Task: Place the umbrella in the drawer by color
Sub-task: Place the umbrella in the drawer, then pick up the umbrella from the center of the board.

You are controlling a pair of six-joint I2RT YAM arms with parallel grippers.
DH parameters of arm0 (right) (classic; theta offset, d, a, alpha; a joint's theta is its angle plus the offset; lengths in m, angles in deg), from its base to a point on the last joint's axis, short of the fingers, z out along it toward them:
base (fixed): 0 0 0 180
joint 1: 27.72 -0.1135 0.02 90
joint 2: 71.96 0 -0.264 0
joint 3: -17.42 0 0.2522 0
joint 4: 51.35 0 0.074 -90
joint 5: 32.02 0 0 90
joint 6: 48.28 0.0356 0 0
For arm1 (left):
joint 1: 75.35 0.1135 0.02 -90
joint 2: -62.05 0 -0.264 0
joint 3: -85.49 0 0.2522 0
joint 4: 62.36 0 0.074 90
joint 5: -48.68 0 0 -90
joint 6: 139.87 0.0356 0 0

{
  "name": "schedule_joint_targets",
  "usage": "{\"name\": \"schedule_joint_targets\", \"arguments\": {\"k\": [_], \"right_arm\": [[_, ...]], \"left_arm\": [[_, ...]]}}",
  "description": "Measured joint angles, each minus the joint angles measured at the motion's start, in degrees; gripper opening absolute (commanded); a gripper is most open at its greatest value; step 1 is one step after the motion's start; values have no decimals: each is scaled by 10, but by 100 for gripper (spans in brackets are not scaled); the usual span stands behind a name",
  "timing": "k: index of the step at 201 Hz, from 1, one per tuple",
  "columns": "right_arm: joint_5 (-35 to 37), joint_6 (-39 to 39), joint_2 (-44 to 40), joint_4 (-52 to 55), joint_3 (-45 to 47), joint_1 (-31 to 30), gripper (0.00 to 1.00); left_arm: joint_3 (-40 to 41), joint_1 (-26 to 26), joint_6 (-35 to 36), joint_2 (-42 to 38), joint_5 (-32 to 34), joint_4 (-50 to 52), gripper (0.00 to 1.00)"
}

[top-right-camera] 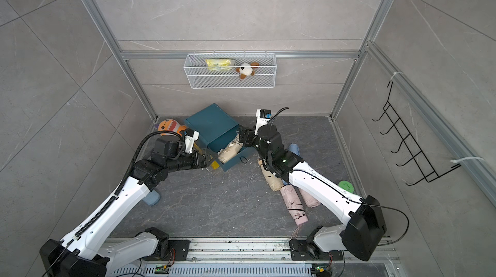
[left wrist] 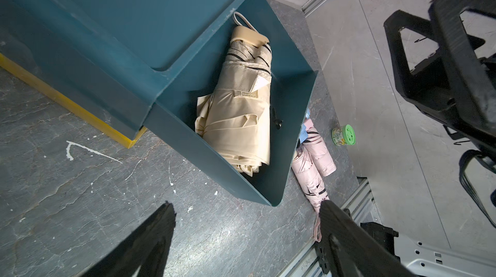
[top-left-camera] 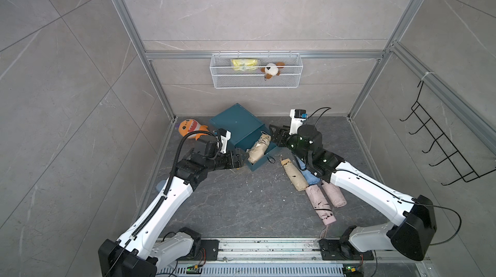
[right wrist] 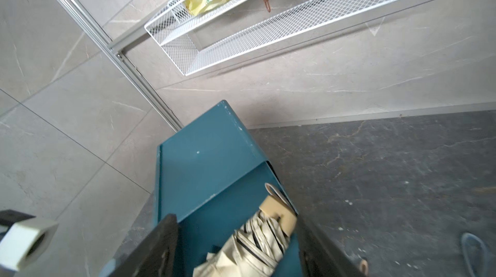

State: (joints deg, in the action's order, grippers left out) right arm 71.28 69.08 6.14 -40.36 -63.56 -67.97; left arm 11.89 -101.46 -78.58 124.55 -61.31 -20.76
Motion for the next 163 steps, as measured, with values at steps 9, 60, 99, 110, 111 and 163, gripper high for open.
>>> {"name": "schedule_joint_targets", "arguments": {"k": [9,60,99,110,111,163], "right_arm": [[0,-7,-15,20,2,4,78],[-33,-43,-79,156,3,47,81],[-50,-54,-73,237,25,52,82],[-52,-54,-66,250,41,54,82],[-52,-54,-66,252,42,54,82],[-59,-54,2,276,93,73,82]], "left_arm": [[-3,-4,0,2,0,1,88],[-44,-42,3,8,11,5,89],[-85,-106,12,24,24,7,89],[-89,-121,15,33,26,7,89],[-89,-122,15,34,26,7,89],[-89,-149,22,57,35,9,89]]}}
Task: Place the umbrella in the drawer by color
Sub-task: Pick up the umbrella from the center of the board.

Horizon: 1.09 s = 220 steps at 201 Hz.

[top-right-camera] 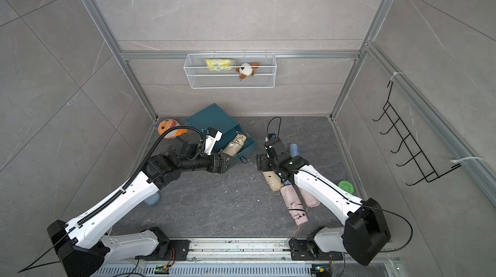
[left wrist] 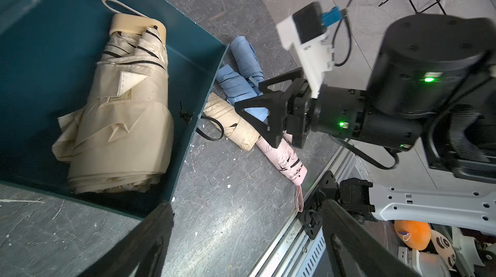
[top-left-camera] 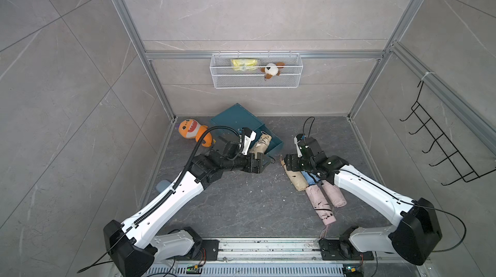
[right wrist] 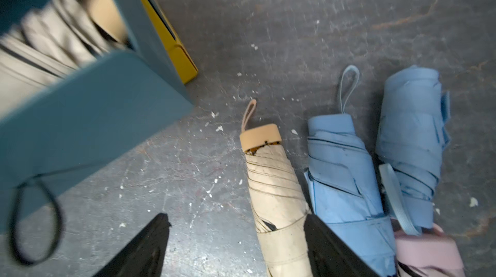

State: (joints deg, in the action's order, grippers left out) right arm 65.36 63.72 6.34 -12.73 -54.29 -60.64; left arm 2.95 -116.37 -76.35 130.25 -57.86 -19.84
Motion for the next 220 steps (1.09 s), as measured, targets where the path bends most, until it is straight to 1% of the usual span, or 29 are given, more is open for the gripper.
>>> {"name": "schedule_joint_targets", "arguments": {"k": [32,89,184,220], "right_arm": [[-10,0,44,-4,12,14,82],[-38,0,129,-41,14,39,82],[-45,-7,210,-66,9,56,81],[-55,-7,229,-82,9,56,77]], "left_arm": [[0,-2,2,1,0,0,90],[1,-2,2,3,0,-1,90],[9,-2,2,3,0,-6,91],[12,-2,2,3,0,-6,91]]}}
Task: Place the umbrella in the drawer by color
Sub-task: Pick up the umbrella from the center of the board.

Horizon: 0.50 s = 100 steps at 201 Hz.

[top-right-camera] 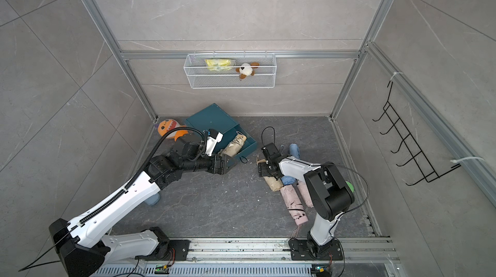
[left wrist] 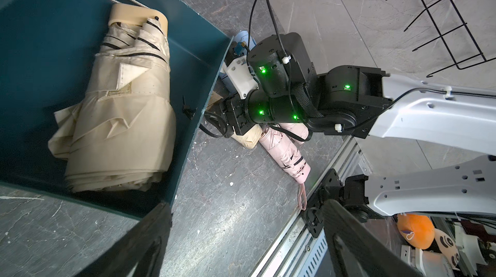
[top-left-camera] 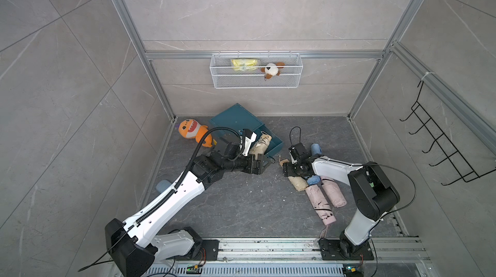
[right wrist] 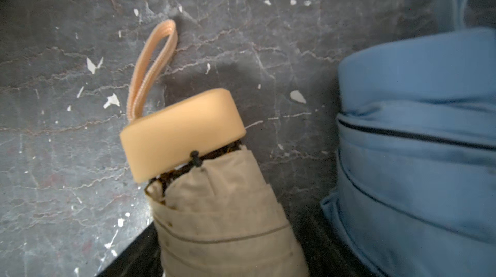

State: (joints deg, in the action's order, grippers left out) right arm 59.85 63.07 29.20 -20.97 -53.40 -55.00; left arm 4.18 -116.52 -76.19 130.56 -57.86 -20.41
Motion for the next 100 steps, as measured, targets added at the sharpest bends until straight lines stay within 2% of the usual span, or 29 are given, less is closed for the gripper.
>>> {"name": "schedule_joint_targets", "arguments": {"k": [20,72,100], "right_arm": [[-8,0,2,-8,0,0,72],[-30,1,4,-23,2,0,48],[-36,0,-9,-28,17,0,42]], "left_arm": [[0,0,0,0,0,-1,91],[9,0,0,0,0,-4,91],[9,0,0,0,0,-4,91]]}}
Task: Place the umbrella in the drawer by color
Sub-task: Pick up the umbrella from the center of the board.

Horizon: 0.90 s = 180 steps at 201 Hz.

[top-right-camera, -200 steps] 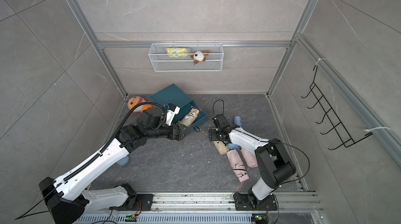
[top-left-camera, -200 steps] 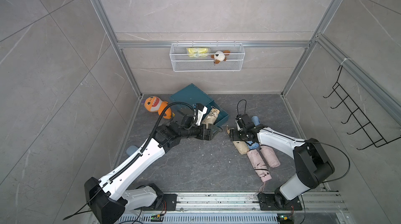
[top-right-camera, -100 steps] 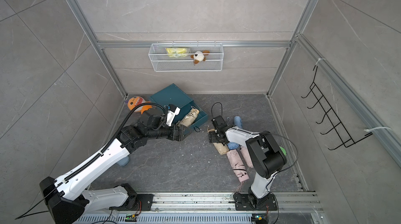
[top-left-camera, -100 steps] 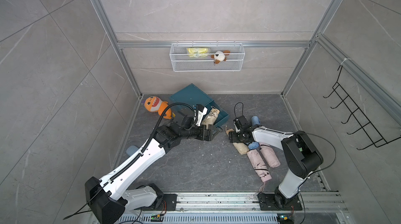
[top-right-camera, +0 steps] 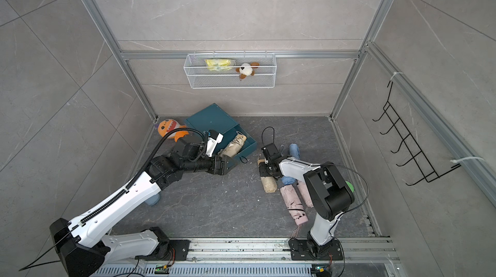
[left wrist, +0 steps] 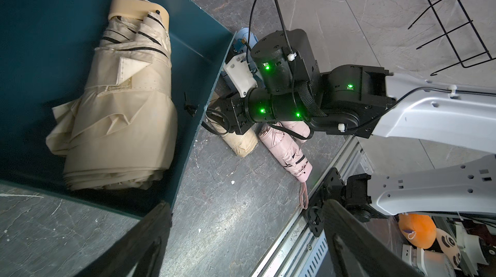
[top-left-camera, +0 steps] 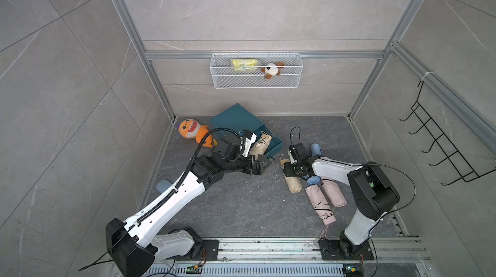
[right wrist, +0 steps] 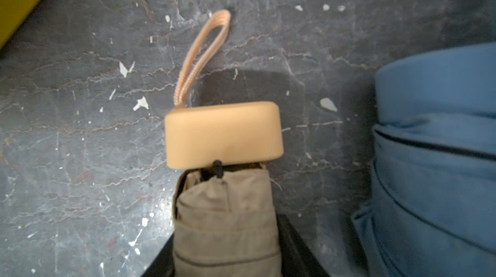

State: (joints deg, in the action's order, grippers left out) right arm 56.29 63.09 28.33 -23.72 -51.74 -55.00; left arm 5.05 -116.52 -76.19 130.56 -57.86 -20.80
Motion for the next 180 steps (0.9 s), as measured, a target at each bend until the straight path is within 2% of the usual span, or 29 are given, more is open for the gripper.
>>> {"name": "schedule_joint_targets", "arguments": {"k": [24,85,141,180], "right_arm": [[-3,0,-28,9,25,0,37],[-3,3,-142,50,72,0,34],[-3,9,-261,104,64,0,34],[-3,9,-314,155,19,0,34]], "left_arm": [[0,0,0,0,0,0,91],[0,1,0,0,10,0,91],[0,15,0,-5,29,10,91],[-9,38,4,-20,35,30,91]]}}
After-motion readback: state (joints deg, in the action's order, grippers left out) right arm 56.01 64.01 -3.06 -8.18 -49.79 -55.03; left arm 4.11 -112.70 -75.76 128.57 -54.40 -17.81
